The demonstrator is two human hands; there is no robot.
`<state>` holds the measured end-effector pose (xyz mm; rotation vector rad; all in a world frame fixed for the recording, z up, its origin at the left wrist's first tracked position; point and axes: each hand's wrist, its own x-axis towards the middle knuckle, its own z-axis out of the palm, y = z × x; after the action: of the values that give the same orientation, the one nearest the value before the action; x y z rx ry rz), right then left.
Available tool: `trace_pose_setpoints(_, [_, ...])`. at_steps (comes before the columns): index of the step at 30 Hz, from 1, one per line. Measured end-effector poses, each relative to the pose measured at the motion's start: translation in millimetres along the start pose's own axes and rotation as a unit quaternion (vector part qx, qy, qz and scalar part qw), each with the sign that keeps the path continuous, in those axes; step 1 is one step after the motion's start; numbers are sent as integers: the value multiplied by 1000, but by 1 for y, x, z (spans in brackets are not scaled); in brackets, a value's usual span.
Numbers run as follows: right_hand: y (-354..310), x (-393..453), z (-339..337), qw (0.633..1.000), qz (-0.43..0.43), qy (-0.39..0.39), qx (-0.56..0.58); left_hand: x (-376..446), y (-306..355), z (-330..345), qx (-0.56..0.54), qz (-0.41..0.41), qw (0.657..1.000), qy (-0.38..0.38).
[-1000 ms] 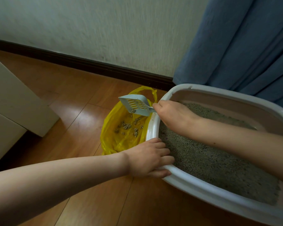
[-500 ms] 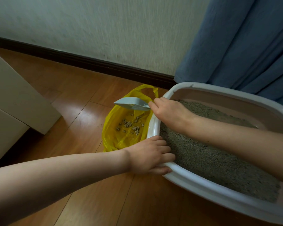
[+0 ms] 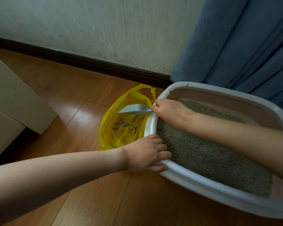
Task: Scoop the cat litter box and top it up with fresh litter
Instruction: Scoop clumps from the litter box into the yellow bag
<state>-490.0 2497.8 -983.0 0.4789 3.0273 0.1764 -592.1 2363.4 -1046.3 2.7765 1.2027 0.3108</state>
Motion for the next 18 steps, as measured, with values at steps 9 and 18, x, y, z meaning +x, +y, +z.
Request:
trace_pose_setpoints(9, [26,-19,-9,805,278,81,518,0,0,0,10,-3,1000,-12])
trace_pose_setpoints(18, [82,-86,-13,821,377,-37,428,-1,-1,-1,10,4,1000,-23])
